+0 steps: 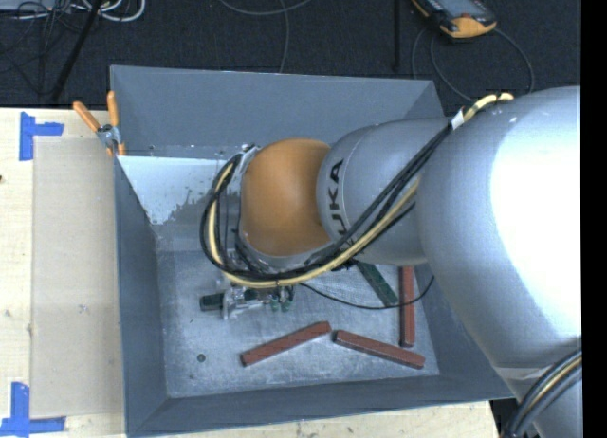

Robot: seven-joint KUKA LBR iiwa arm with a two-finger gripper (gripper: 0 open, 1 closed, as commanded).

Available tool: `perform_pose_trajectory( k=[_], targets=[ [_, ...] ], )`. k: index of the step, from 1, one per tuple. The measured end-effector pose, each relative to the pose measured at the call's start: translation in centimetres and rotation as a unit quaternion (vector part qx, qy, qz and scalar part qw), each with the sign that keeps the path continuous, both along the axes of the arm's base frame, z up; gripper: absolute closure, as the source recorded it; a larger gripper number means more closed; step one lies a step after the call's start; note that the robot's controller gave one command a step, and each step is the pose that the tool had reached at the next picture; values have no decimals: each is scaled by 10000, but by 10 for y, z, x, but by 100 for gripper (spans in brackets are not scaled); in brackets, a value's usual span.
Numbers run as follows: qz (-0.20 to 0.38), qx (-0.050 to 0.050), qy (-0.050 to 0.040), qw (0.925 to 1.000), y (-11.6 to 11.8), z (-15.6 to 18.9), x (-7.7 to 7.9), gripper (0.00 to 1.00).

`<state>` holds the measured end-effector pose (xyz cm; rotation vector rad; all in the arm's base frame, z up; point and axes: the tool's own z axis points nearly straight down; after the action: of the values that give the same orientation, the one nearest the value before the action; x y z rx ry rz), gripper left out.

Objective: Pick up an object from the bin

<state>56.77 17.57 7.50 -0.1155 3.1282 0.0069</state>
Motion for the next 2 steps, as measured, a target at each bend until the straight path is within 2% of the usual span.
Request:
perform_pose_trajectory(
  k=[1, 2],
  targets=[
    [-4, 1, 0, 10000, 0, 0, 0, 100],
    [18, -21, 49, 10000, 12, 139, 6, 100]
  ],
)
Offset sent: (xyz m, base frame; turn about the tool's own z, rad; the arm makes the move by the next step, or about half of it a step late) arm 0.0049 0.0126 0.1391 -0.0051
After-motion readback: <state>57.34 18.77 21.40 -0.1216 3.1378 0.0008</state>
